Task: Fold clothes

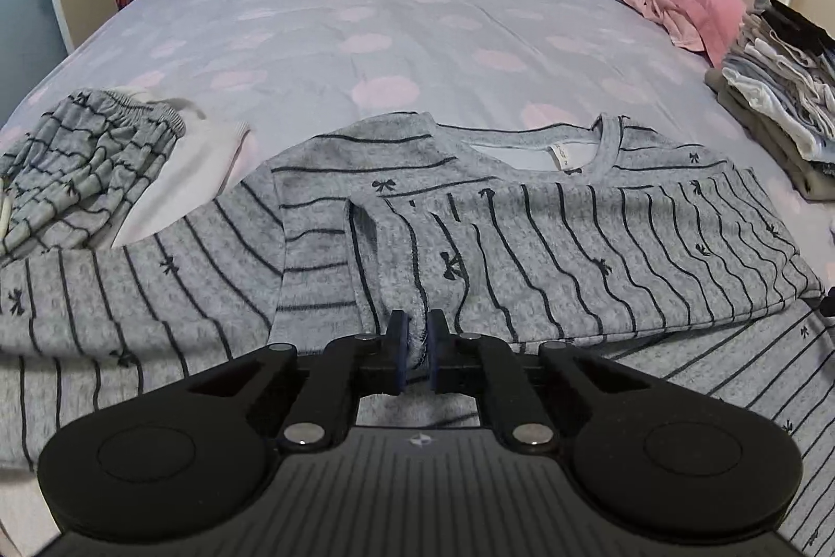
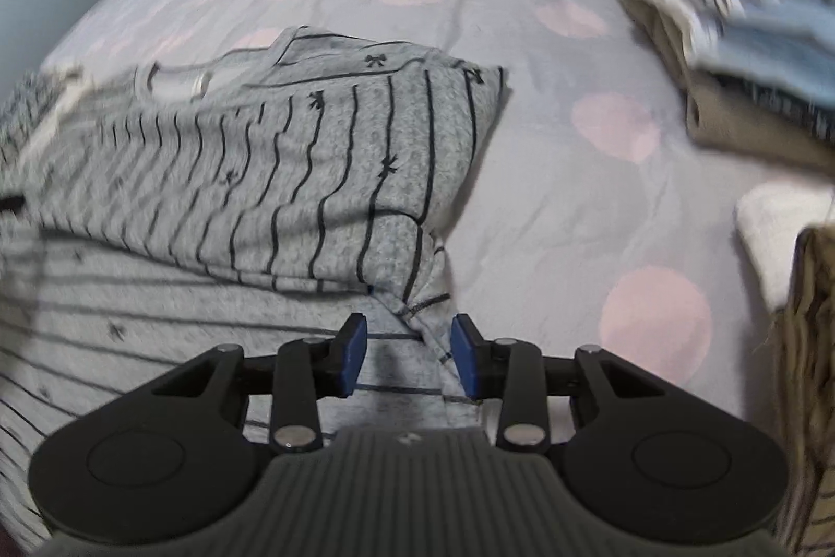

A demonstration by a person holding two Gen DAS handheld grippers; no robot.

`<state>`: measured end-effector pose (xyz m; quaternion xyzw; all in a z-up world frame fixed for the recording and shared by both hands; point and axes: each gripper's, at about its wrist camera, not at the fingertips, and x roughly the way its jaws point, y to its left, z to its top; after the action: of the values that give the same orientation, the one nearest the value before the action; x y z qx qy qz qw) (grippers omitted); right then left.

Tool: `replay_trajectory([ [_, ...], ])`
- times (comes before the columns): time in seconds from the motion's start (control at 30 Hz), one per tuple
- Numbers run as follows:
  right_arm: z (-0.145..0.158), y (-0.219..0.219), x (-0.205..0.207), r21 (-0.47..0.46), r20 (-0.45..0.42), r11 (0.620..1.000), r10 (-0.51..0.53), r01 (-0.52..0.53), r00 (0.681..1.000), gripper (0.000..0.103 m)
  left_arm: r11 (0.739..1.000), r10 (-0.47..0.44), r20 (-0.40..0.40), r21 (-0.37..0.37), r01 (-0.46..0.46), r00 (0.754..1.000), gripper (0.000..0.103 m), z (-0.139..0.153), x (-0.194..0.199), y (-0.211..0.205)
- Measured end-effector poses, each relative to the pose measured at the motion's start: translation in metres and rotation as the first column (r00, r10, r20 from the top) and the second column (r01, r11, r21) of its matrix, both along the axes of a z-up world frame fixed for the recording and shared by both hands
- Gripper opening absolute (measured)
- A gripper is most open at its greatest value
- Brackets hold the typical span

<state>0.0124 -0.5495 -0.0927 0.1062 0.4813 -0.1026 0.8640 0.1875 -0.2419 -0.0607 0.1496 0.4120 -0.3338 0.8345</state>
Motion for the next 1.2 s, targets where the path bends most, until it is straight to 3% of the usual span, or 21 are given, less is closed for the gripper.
replay_trajectory([
  [0.2,-0.011,0.022,0.008,-0.219,-0.012,0.97,0.101,-0.101,0.995,0.038,1.0,0.024,-0.021,0.016,-0.024,0.999,0.005,0.0,-0.006,0.005],
  [0.27,-0.013,0.022,0.009,-0.236,-0.018,0.966,0.102,-0.103,0.995,0.009,0.997,0.028,-0.015,0.071,-0.027,0.999,0.005,-0.008,-0.006,0.005],
  [0.37,-0.019,0.015,0.009,-0.241,-0.076,0.965,0.092,-0.107,0.993,0.008,0.993,0.04,-0.045,0.115,-0.035,0.998,0.004,-0.025,-0.002,0.01],
  [0.5,-0.021,-0.005,0.004,-0.153,-0.097,0.986,0.049,-0.064,0.994,0.009,0.992,0.044,-0.062,0.119,-0.036,0.997,0.005,-0.029,0.0,0.01],
  [0.6,-0.013,-0.018,0.001,-0.112,-0.117,0.993,0.009,-0.022,0.993,0.025,0.993,0.051,-0.089,0.112,-0.041,0.995,0.016,-0.022,0.004,0.012],
  [0.73,0.014,-0.047,-0.007,0.027,-0.041,0.996,-0.08,0.081,0.996,0.029,0.996,0.061,-0.082,0.067,-0.055,0.995,0.027,-0.007,0.012,0.02],
  [0.8,0.026,-0.06,-0.007,0.086,0.013,0.988,-0.127,0.125,0.992,0.035,0.998,0.062,-0.072,0.029,-0.06,0.995,0.03,0.001,0.019,0.021],
  [0.9,0.035,-0.075,0.004,0.169,0.064,0.965,-0.214,0.201,0.975,0.037,0.996,0.089,-0.06,-0.017,-0.091,0.994,0.038,0.004,0.035,0.02],
  [1.03,0.03,-0.088,0.024,0.245,0.054,0.919,-0.33,0.308,0.942,0.037,0.99,0.121,-0.072,-0.063,-0.125,0.99,0.039,-0.001,0.058,0.013],
  [1.2,0.023,-0.088,0.042,0.266,0.04,0.909,-0.344,0.322,0.938,0.038,0.991,0.102,-0.053,-0.078,-0.106,0.993,0.039,-0.014,0.078,-0.006],
])
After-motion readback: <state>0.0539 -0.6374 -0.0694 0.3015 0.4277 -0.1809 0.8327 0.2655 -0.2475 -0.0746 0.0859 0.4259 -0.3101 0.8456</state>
